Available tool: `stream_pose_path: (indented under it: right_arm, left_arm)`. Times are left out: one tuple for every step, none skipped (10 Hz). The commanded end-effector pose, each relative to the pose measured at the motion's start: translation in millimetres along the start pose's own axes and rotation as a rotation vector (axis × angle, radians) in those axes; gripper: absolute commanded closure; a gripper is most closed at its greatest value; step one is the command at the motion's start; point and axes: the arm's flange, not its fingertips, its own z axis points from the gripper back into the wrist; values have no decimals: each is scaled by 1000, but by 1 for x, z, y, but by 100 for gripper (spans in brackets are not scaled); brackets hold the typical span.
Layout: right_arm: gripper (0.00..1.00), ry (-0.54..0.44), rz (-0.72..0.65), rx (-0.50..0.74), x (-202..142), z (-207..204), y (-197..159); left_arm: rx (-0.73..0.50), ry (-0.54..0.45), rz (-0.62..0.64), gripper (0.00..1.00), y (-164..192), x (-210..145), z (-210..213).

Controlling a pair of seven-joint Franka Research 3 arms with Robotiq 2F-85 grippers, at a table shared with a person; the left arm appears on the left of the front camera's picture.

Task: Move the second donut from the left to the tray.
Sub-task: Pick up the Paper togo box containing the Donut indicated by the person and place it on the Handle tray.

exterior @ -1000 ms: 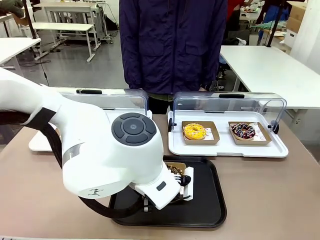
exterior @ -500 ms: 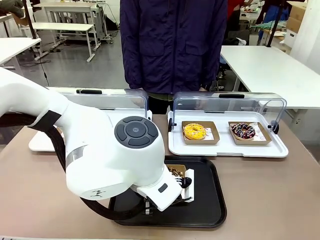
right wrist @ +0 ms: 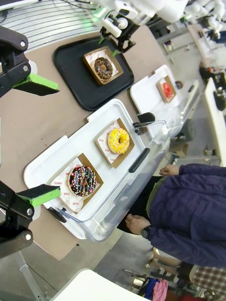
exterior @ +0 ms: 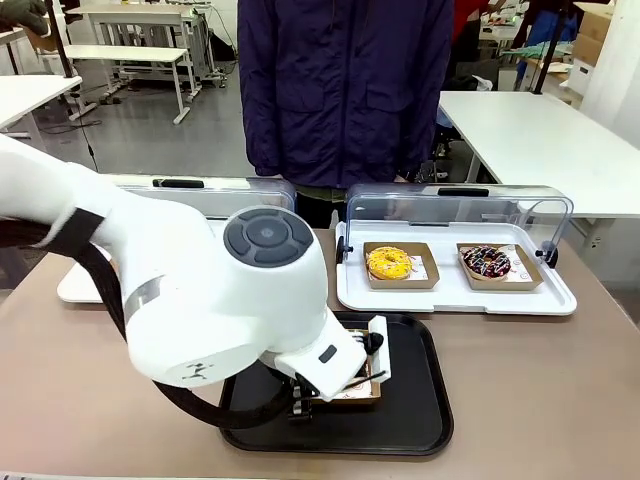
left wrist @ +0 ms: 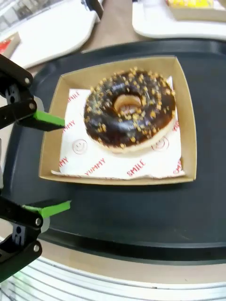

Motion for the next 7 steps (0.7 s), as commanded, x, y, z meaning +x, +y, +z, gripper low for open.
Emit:
stream_pose_path:
  right_arm:
    - [0,-33,24,-1,2,0,-2]
    - [0,-33,24,-1,2,0,-2]
    - [0,-33,24,-1,2,0,-2]
    - [0,-33,24,-1,2,0,-2]
    - [0,-33,24,-1,2,0,-2]
    - [0,-33,24,-1,2,0,-2]
    - [0,-33,24,-1,2,0,-2]
  left_arm:
    - [3,-4,-8,0,9,-12,37]
    - [8,-15,-8,0,12,-15,48]
    - [8,-17,-16,0,14,-16,54]
    - [8,-26,-22,0,16,-15,61]
    - [30,-16,4,0,12,-7,42]
    - [30,-16,4,0,12,-7,42]
    - [30,-16,4,0,12,-7,42]
